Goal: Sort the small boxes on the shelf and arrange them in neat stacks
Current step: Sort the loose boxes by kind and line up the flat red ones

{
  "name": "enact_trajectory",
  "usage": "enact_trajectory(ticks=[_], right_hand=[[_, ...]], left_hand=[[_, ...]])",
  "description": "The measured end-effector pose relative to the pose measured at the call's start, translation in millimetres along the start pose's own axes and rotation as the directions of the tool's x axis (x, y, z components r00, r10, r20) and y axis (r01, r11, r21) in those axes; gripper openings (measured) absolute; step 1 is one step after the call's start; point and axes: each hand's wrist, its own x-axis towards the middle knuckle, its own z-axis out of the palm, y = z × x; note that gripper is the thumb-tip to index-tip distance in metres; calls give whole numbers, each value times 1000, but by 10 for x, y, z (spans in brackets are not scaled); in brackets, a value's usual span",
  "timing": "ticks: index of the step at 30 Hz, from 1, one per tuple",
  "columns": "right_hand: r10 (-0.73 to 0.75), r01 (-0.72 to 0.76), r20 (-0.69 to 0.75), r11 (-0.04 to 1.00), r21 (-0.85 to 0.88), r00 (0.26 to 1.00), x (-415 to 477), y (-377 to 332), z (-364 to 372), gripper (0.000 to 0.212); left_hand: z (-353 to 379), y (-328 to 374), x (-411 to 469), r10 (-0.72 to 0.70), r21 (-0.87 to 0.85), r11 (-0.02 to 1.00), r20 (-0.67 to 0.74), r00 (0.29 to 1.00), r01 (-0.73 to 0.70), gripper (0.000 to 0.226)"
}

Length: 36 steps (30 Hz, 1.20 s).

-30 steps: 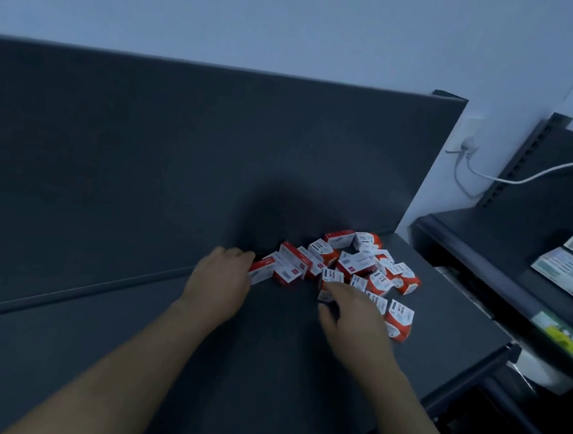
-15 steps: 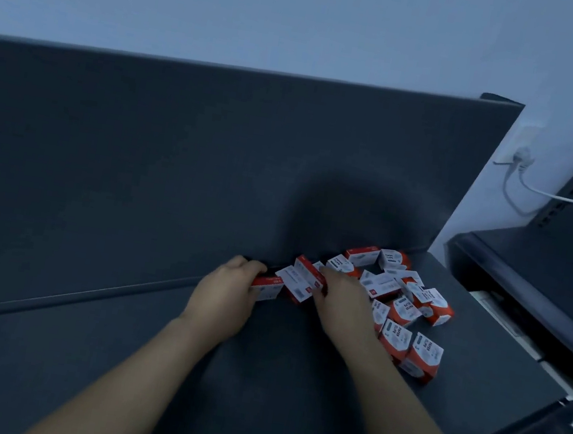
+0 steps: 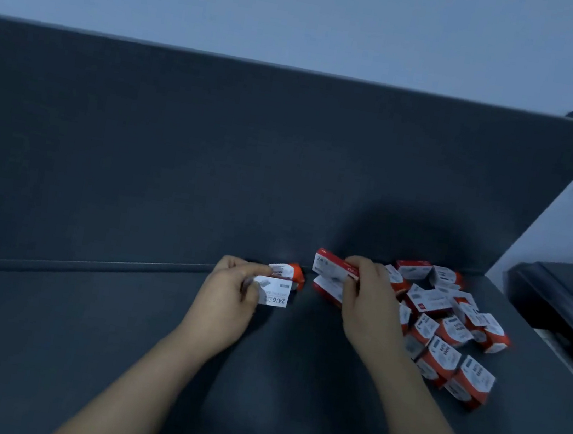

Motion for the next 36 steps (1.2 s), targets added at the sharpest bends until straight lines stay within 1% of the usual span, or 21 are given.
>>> enact_trajectory(ticks=[3, 5, 7, 9, 12, 17, 19, 22, 27, 30, 36], right_hand=[[-65, 62, 41, 995, 73, 997, -81, -128, 80, 34], [-111, 104, 59, 989, 108, 992, -160, -238, 165, 35], [-122, 107, 103, 985, 135, 987, -245, -366, 244, 37], [-125, 100, 158, 982, 158, 979, -336, -536, 313, 44], [-192, 157, 186, 969, 189, 964, -484, -855, 449, 53], [-332, 269, 155, 906, 326, 930, -818, -1466, 733, 49], [-337, 256, 181, 896, 363, 924, -977, -1752, 863, 49], [-341, 233, 258, 898, 372, 904, -1232, -2222, 1074, 50], [-425, 297, 281, 866, 402, 860, -1666, -2981, 1433, 51], [-480, 337, 297, 841, 422, 825, -1891, -3376, 1628, 50], [-590, 425, 328, 784, 454, 738, -2179, -4123, 2002, 49]], left_hand=[[-169, -51, -131, -54, 7, 998, -45, 998, 55, 34], [-324, -87, -253, -84, 33, 996, -75, 994, 87, 37], [-484, -134, -381, -108, 44, 993, -95, 990, 112, 42], [-661, -186, -513, -127, 46, 990, -125, 984, 134, 45], [-969, -253, -723, -135, 73, 986, -199, 971, 152, 43], [-1609, -379, -1163, -147, 113, 976, -279, 949, 184, 41], [-1906, -448, -1379, -148, 147, 969, -309, 939, 201, 41], [-2368, -579, -1718, -145, 205, 951, -364, 920, 231, 41], [-3102, -816, -2288, -165, 276, 911, -434, 885, 305, 43], [-3495, -902, -2593, -180, 296, 883, -504, 845, 365, 40], [-4160, -1075, -3082, -265, 263, 816, -622, 736, 515, 36]])
